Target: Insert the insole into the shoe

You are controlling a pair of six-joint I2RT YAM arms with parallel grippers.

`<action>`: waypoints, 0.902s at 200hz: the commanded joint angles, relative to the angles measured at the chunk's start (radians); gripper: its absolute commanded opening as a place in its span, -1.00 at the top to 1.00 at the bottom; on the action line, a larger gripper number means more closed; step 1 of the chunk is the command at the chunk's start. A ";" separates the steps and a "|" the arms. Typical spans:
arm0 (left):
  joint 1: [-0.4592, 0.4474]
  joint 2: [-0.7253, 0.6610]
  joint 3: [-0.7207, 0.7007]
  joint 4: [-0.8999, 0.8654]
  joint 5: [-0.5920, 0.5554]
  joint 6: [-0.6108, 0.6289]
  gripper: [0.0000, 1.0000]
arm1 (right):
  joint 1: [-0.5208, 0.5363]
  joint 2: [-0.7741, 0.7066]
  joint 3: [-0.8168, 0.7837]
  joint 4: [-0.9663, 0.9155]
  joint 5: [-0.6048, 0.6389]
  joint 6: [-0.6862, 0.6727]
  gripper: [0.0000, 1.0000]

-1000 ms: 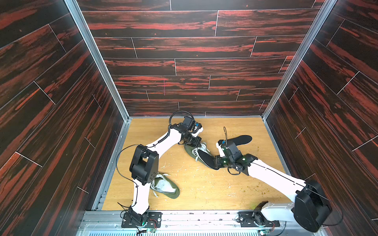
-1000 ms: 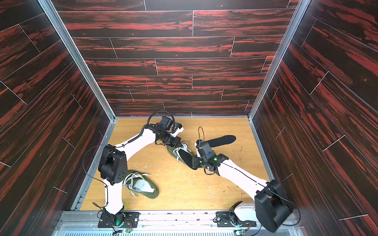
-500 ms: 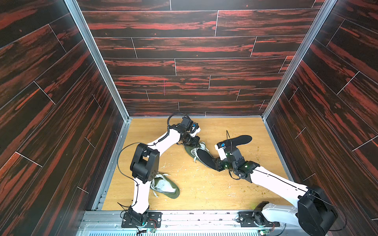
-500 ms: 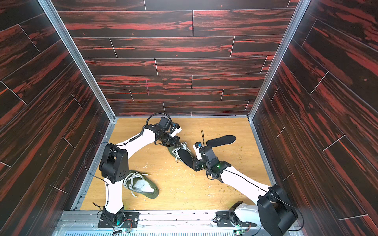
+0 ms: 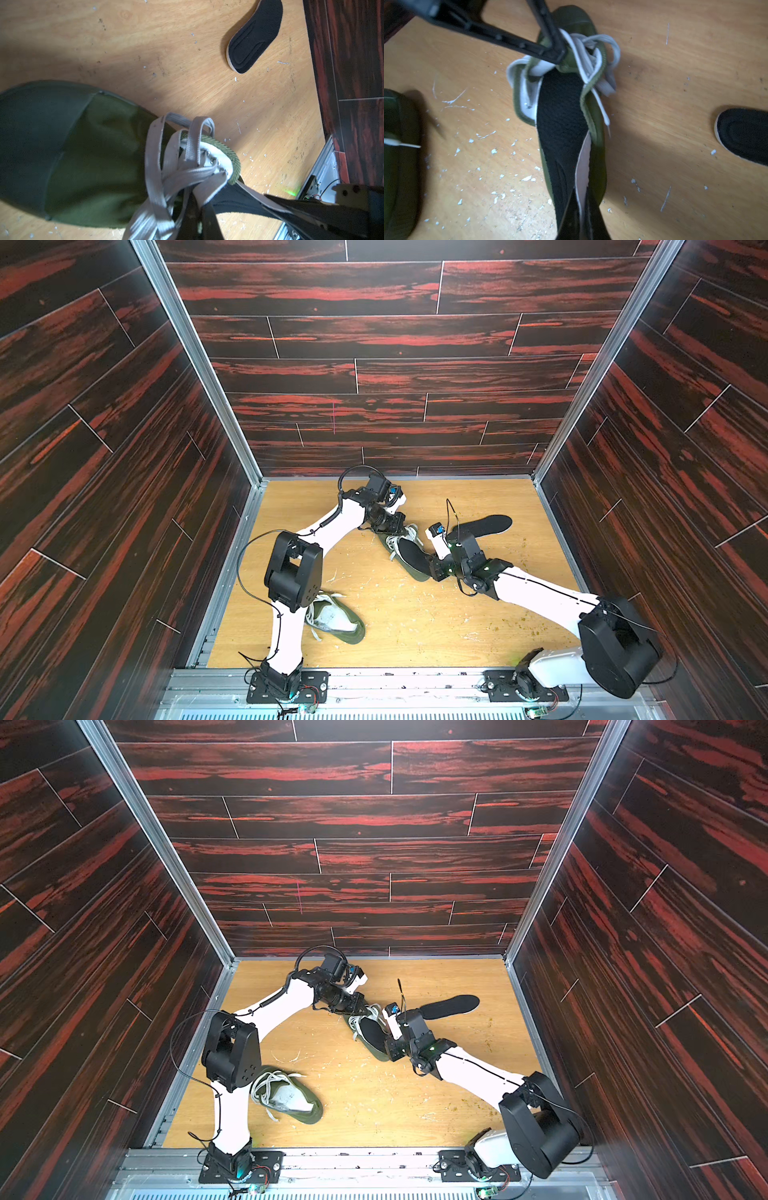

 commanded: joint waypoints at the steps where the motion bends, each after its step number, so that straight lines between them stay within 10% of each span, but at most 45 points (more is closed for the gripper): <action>1: 0.003 -0.019 0.010 -0.011 -0.010 -0.099 1.00 | -0.035 -0.029 0.015 0.038 0.031 0.090 1.00; 180: 0.001 -0.087 -0.101 0.043 -0.064 -0.374 1.00 | -0.117 0.122 0.026 0.286 -0.236 0.138 1.00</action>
